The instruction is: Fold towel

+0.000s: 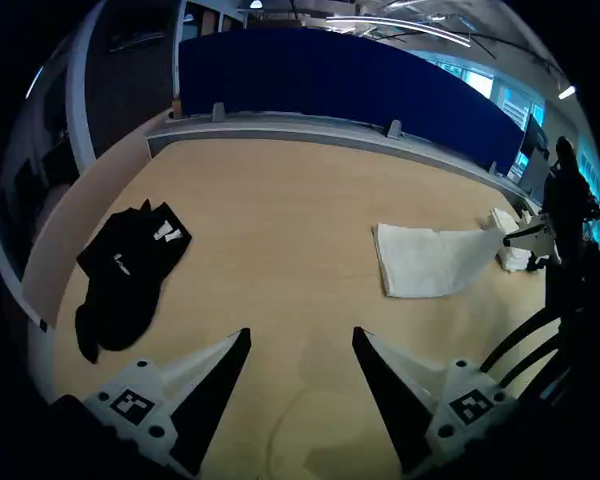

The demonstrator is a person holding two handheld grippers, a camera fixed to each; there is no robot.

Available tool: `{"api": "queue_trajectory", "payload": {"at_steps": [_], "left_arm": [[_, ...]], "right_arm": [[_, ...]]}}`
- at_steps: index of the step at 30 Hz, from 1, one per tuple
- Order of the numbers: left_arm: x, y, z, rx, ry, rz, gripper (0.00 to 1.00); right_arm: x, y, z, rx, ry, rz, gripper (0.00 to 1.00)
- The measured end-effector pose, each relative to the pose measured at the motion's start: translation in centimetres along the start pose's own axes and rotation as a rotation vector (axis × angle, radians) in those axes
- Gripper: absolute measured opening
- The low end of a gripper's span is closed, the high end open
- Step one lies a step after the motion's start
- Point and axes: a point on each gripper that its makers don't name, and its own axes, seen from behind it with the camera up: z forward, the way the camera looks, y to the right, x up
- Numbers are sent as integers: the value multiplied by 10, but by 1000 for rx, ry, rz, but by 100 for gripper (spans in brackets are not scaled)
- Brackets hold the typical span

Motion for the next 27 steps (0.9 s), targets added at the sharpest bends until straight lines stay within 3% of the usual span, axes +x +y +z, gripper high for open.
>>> {"api": "queue_trajectory", "payload": {"at_steps": [13, 21, 27], "left_arm": [[-5, -2, -9, -13, 6, -20, 94], [-7, -10, -13, -10, 15, -45, 94], [-11, -13, -17, -9, 18, -62, 94]], "right_arm": [[43, -23, 17, 37, 2, -75, 5], [79, -71, 41, 106, 10, -167, 5], [89, -115, 75, 172, -13, -227, 5]]}}
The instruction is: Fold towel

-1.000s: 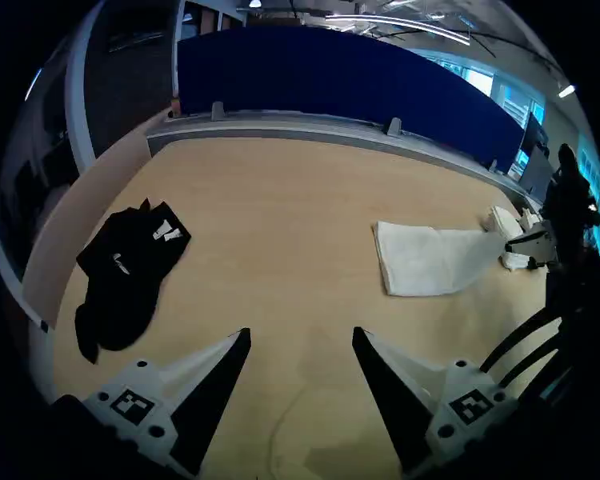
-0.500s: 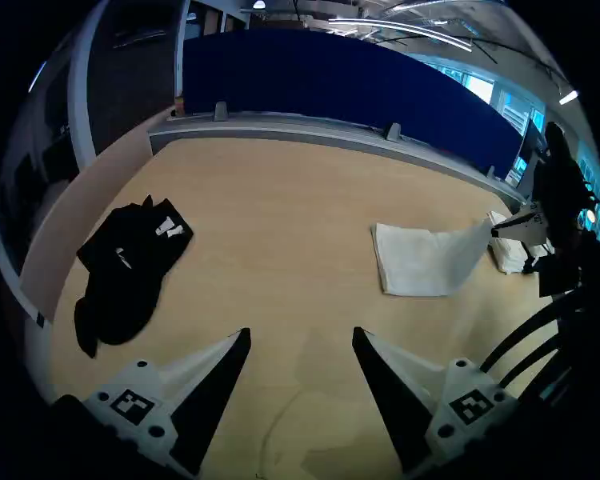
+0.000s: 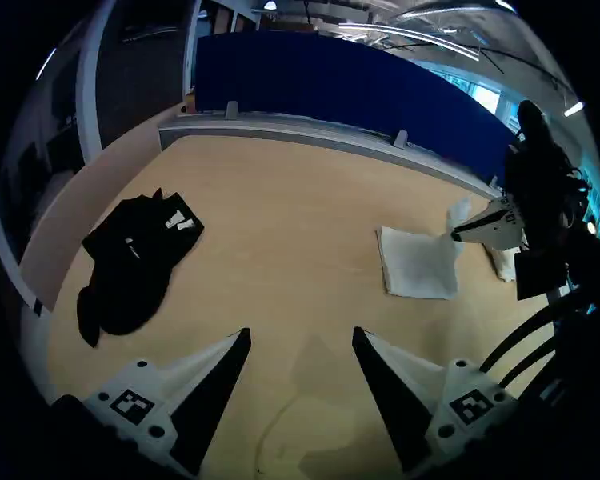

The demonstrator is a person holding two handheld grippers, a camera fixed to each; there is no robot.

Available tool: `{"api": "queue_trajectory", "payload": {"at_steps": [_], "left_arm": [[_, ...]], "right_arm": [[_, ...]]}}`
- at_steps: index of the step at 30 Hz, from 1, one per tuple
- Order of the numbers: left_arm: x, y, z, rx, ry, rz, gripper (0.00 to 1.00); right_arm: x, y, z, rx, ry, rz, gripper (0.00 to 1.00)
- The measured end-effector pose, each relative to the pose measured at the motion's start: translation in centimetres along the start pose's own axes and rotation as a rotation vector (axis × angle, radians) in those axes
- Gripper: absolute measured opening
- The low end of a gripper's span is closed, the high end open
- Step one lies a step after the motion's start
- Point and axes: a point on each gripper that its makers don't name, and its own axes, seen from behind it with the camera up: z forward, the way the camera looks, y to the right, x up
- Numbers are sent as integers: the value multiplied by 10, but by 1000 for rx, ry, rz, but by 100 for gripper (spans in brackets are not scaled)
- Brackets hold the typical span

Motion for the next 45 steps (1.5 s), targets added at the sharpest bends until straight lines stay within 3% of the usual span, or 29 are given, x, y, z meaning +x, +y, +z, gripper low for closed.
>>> {"api": "queue_trajectory", "payload": {"at_steps": [6, 11, 22, 28, 30, 34, 38, 45], "left_arm": [[-8, 1, -2, 0, -3, -2, 94], [-13, 7, -2, -14, -10, -12, 94], [-14, 8, 2, -19, -12, -11, 94], [-14, 6, 1, -15, -13, -17, 94], [-14, 7, 0, -14, -13, -22, 94], [-16, 8, 0, -15, -15, -28, 94], [-17, 10, -1, -15, -15, -24, 94], [-13, 11, -2, -16, -9, -25, 94]], "right_arm": [[-5, -38, 49, 84, -31, -12, 5], [-21, -55, 76, 117, -72, 29, 5], [-26, -56, 73, 117, -67, 66, 10], [-21, -56, 62, 112, -28, 83, 51], [-20, -55, 57, 106, -15, 89, 56], [-22, -47, 49, 73, 6, 109, 80], [-25, -37, 38, 32, 31, 142, 97], [-44, -18, 23, -57, 39, 217, 100]]}}
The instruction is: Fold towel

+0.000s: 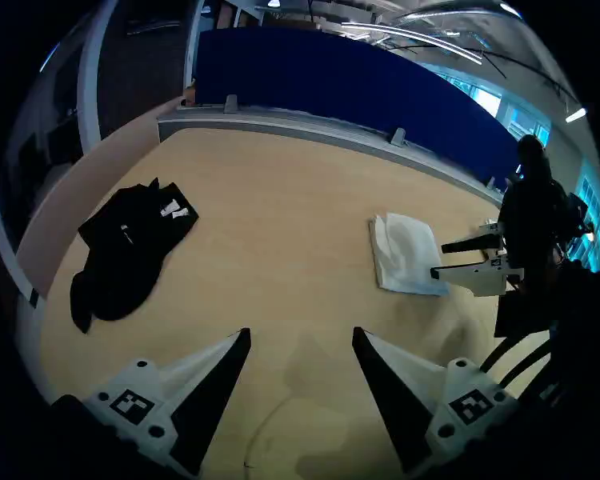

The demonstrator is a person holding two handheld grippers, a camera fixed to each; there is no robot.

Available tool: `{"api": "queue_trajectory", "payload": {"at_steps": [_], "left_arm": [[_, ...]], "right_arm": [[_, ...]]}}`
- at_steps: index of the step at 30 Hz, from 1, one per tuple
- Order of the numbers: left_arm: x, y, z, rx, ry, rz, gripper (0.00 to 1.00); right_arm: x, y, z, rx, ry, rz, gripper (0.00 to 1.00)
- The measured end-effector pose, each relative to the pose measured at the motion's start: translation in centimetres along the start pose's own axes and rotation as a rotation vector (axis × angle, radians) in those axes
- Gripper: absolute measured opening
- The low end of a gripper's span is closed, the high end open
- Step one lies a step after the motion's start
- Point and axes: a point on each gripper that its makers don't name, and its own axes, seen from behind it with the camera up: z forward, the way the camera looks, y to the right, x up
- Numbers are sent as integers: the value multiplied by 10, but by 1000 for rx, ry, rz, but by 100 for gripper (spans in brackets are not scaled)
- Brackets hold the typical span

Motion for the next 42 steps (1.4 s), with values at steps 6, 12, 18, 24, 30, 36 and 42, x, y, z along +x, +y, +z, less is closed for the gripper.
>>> {"api": "queue_trajectory", "payload": {"at_steps": [6, 12, 18, 24, 30, 36, 42], "left_arm": [[1, 1, -1, 2, 2, -2, 94], [0, 3, 0, 1, 1, -1, 94], [-1, 3, 0, 2, -1, -1, 94], [0, 2, 1, 1, -1, -8, 94], [1, 2, 3, 0, -2, -9, 94], [1, 4, 4, -3, -2, -4, 94], [1, 4, 4, -5, -5, -5, 94]], "right_arm": [[-23, 10, -8, -43, -22, 39, 100], [-37, 11, -9, -51, -39, 52, 100], [-46, 13, -8, -59, -58, 51, 100], [-63, 12, -5, -61, -90, 63, 93], [-71, 11, -3, -49, -109, 88, 68], [-77, 6, -1, -24, -125, 101, 43], [-76, 8, -1, -29, -118, 123, 25]]}}
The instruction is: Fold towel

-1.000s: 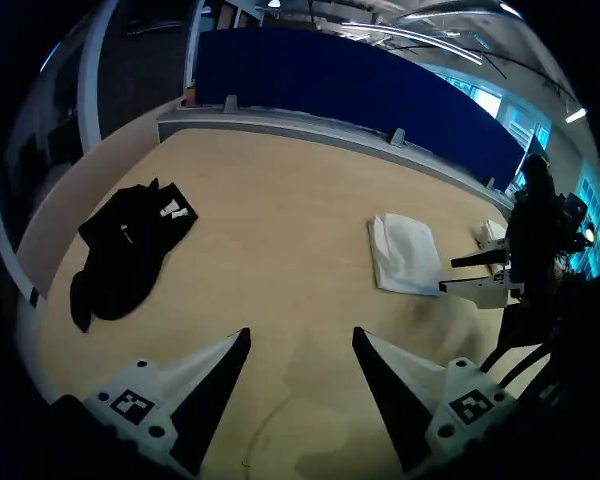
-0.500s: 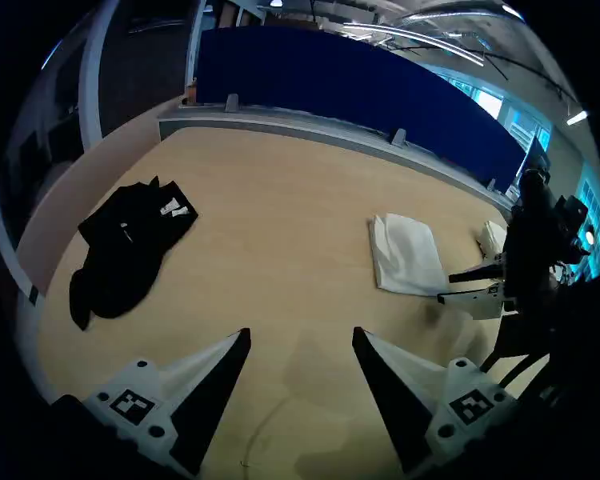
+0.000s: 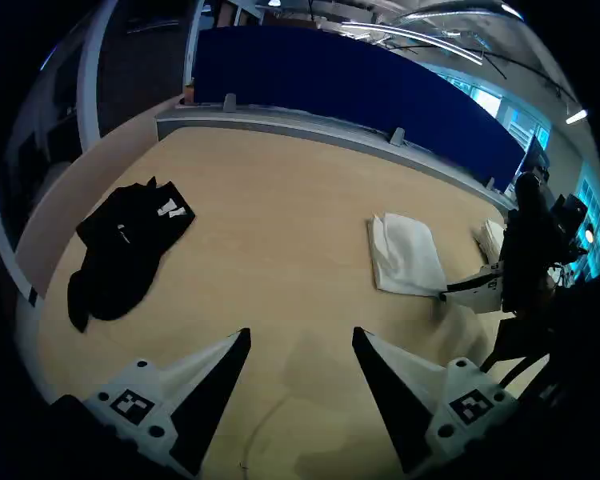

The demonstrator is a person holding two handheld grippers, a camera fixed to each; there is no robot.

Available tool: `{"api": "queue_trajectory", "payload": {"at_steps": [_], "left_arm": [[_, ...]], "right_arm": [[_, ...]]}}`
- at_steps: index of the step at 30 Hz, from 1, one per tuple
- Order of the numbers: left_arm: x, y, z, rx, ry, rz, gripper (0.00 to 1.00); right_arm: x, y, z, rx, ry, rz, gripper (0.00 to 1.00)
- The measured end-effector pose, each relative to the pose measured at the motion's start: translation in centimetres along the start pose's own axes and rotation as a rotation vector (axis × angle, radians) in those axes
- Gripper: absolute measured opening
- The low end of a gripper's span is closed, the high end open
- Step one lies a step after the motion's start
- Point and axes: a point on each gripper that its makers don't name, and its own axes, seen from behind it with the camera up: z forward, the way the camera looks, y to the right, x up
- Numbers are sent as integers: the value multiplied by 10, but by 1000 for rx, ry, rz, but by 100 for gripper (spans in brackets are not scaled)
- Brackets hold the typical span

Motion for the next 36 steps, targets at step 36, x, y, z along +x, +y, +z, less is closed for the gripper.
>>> {"api": "queue_trajectory", "payload": {"at_steps": [36], "left_arm": [[24, 3, -17, -11, 50, 8, 94]], "right_arm": [[146, 16, -117, -53, 306, -91, 3]]}}
